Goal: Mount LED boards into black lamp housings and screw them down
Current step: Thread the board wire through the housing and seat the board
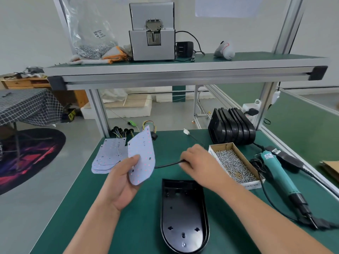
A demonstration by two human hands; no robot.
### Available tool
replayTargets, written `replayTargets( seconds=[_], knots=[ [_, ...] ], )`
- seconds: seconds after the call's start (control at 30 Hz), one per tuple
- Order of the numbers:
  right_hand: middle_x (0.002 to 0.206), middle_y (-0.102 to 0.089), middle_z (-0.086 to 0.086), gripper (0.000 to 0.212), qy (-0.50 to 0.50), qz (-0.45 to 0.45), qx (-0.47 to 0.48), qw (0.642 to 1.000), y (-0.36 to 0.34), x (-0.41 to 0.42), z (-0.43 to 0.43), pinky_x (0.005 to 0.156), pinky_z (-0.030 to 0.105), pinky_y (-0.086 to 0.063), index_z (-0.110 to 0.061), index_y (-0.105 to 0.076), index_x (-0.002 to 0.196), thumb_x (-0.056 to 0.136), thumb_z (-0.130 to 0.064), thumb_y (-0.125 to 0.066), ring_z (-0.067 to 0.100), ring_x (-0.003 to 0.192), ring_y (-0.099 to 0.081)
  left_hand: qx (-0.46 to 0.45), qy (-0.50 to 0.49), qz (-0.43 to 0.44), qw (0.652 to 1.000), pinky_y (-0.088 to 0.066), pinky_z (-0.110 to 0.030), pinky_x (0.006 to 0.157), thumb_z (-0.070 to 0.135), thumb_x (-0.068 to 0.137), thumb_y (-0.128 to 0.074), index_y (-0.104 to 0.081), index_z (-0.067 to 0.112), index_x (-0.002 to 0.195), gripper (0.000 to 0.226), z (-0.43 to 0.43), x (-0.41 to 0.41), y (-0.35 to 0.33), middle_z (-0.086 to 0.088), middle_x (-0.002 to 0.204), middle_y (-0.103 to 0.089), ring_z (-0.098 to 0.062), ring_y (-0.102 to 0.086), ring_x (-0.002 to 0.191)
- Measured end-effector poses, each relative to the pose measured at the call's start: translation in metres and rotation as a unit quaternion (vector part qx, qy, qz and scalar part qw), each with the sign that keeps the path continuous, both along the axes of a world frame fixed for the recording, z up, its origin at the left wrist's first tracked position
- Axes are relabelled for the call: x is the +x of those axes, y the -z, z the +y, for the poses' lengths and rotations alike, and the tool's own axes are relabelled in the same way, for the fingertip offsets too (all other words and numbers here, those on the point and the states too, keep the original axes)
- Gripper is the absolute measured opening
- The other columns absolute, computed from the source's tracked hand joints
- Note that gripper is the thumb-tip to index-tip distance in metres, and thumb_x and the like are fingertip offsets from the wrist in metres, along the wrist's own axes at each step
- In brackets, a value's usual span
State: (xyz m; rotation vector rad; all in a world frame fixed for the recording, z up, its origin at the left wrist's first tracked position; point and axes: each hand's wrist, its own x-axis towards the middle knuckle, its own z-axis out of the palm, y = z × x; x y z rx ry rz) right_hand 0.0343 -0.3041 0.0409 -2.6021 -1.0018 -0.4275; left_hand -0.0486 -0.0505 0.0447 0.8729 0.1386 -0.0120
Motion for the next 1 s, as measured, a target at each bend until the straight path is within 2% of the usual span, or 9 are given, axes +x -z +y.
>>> replayTargets(
  seconds=[0.17, 0.3, 0.37, 0.43, 0.57, 0.7, 0.8, 0.93, 1.0],
  knots=[
    [0.107, -0.064, 0.006, 0.002, 0.149, -0.074, 0.102, 0.981, 0.008, 0.010, -0.047, 0.098, 0.048, -0.048, -0.012, -0.075, 0.090, 0.091, -0.012, -0.076, 0.038, 0.112, -0.051, -0.071, -0.016, 0.050, 0.996, -0.055, -0.016, 0.046, 0.016, 0.085, -0.067, -0.066, 0.005, 0.109, 0.026, 0.025, -0.026, 0.002, -0.005, 0.087, -0.064, -0.007, -0.064, 0.055],
    [0.127, -0.062, 0.005, 0.018, 0.238, 0.040, 0.174, 0.955, 0.011, 0.011, -0.073, 0.091, 0.038, -0.046, -0.021, -0.072, 0.118, 0.103, -0.027, -0.063, 0.027, 0.121, -0.053, -0.087, 0.021, 0.074, 0.993, -0.054, -0.016, 0.043, 0.012, 0.086, -0.064, -0.070, 0.003, 0.107, 0.023, 0.022, -0.038, 0.009, -0.005, 0.081, -0.067, -0.008, -0.067, 0.053],
    [0.115, -0.068, 0.001, 0.015, 0.238, 0.068, 0.211, 0.945, 0.012, 0.005, -0.077, 0.081, 0.036, -0.046, -0.031, -0.065, 0.118, 0.107, -0.033, -0.055, 0.025, 0.106, -0.063, -0.062, 0.038, 0.080, 0.994, -0.054, -0.018, 0.043, 0.009, 0.087, -0.063, -0.074, -0.001, 0.103, 0.022, 0.012, -0.038, 0.010, -0.008, 0.078, -0.074, -0.012, -0.071, 0.054],
    [0.097, -0.071, -0.004, 0.011, 0.230, 0.087, 0.297, 0.923, 0.013, -0.004, -0.074, 0.073, 0.034, -0.046, -0.043, -0.058, 0.103, 0.108, -0.037, -0.050, 0.021, 0.091, -0.067, -0.026, 0.055, 0.084, 0.995, -0.058, -0.021, 0.047, 0.009, 0.087, -0.063, -0.077, -0.003, 0.106, 0.026, -0.001, -0.037, 0.012, -0.012, 0.088, -0.079, -0.016, -0.077, 0.062],
    [0.089, -0.075, 0.000, 0.012, 0.141, 0.096, 0.499, 0.849, 0.006, -0.032, -0.061, 0.078, 0.033, -0.062, -0.030, -0.059, 0.098, 0.109, -0.031, -0.054, 0.020, 0.087, -0.076, 0.071, 0.045, 0.064, 0.994, -0.063, -0.028, 0.065, 0.013, 0.088, -0.065, -0.080, 0.001, 0.114, 0.033, -0.017, -0.038, 0.023, -0.016, 0.114, -0.079, -0.022, -0.079, 0.086],
    [0.098, -0.071, 0.010, 0.012, 0.056, 0.108, 0.534, 0.836, -0.005, -0.057, -0.050, 0.072, 0.037, -0.064, -0.022, -0.064, 0.104, 0.109, -0.028, -0.055, 0.028, 0.081, -0.077, 0.142, 0.007, 0.054, 0.988, -0.063, -0.032, 0.069, 0.008, 0.101, -0.058, -0.079, 0.006, 0.119, 0.027, -0.023, -0.039, 0.028, -0.017, 0.121, -0.078, -0.026, -0.078, 0.094],
    [0.095, -0.068, 0.008, 0.012, 0.026, 0.098, 0.532, 0.841, -0.007, -0.077, -0.047, 0.067, 0.035, -0.063, -0.019, -0.061, 0.106, 0.111, -0.026, -0.052, 0.030, 0.077, -0.077, 0.155, -0.003, 0.051, 0.987, -0.062, -0.040, 0.081, 0.008, 0.103, -0.056, -0.072, 0.008, 0.131, 0.032, -0.027, -0.040, 0.029, -0.014, 0.126, -0.077, -0.028, -0.076, 0.104],
    [0.089, -0.068, 0.001, 0.009, 0.023, 0.125, 0.470, 0.874, -0.004, -0.085, -0.048, 0.068, 0.034, -0.062, -0.017, -0.059, 0.103, 0.109, -0.015, -0.054, 0.023, 0.074, -0.076, 0.117, 0.000, 0.044, 0.992, -0.064, -0.040, 0.080, 0.010, 0.102, -0.057, -0.069, 0.008, 0.135, 0.035, -0.032, -0.040, 0.027, -0.013, 0.130, -0.075, -0.028, -0.075, 0.109],
    [0.084, -0.070, -0.001, 0.017, 0.031, 0.178, 0.458, 0.871, -0.001, -0.083, -0.047, 0.070, 0.030, -0.061, -0.017, -0.059, 0.100, 0.109, -0.005, -0.052, 0.017, 0.073, -0.075, 0.080, 0.010, 0.035, 0.996, -0.065, -0.041, 0.079, 0.012, 0.098, -0.060, -0.068, 0.007, 0.137, 0.040, -0.033, -0.039, 0.028, -0.015, 0.133, -0.074, -0.029, -0.075, 0.110]
  ],
)
